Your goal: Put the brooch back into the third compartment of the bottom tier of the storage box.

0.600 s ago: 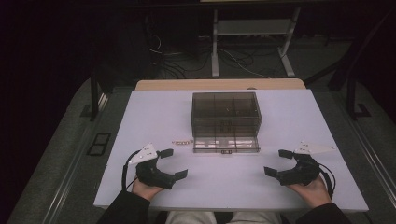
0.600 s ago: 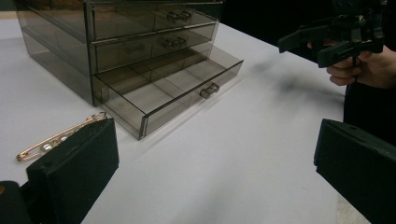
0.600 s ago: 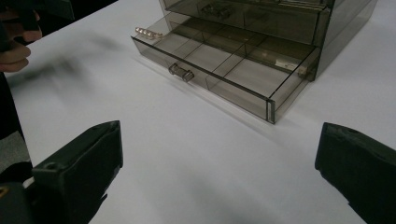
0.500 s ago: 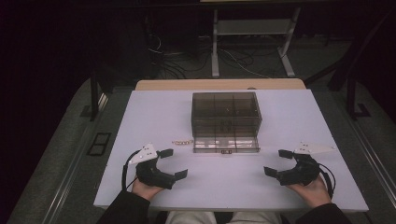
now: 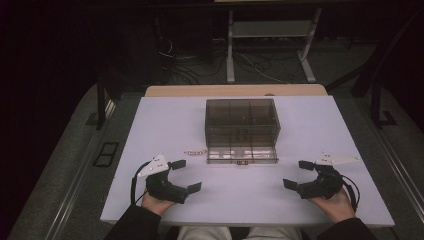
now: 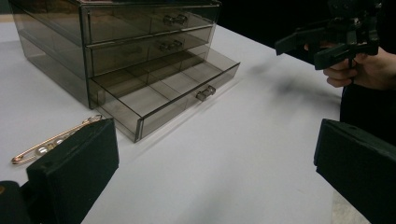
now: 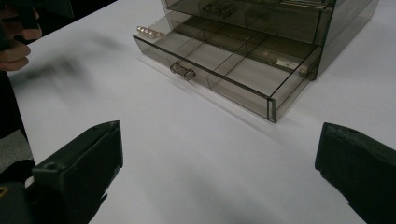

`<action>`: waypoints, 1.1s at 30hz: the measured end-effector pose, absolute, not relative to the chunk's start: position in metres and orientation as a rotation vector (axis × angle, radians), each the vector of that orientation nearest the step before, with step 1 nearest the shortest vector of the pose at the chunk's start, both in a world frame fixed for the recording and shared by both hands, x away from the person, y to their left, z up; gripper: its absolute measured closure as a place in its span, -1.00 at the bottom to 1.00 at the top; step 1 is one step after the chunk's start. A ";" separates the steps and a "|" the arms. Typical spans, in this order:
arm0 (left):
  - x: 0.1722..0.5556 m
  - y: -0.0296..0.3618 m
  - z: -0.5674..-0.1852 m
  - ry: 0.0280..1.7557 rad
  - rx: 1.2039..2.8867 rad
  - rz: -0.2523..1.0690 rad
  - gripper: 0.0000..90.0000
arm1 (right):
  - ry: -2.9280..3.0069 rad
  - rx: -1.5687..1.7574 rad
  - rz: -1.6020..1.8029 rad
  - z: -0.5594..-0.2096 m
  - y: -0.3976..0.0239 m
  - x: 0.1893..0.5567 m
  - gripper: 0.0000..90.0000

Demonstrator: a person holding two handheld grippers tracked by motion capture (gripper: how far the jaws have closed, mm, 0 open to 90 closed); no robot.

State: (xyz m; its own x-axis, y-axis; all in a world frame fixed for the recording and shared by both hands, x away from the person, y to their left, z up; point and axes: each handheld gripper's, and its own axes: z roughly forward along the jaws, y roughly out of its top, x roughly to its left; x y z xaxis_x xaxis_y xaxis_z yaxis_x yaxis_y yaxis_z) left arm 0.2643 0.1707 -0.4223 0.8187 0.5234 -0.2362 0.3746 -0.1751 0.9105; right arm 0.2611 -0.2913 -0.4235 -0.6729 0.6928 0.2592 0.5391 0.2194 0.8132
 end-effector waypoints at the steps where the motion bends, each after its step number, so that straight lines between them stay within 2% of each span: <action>1: 0.264 0.171 -0.422 0.690 1.792 0.153 -1.00 | 2.325 1.187 1.444 -0.423 -0.291 0.261 -0.99; 33: 0.277 0.160 -0.392 0.655 1.923 0.144 -1.00 | 2.347 1.180 1.435 -0.424 -0.290 0.261 -0.99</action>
State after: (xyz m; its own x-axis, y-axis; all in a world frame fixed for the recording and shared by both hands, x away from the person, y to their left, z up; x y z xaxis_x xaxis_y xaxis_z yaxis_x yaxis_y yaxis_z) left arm 0.2769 0.1599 -0.3922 0.8428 0.5034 -0.1904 0.3767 -0.2991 0.8767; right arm 0.2611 -0.2902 -0.4242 -0.6802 0.6854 0.2600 0.5438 0.2340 0.8059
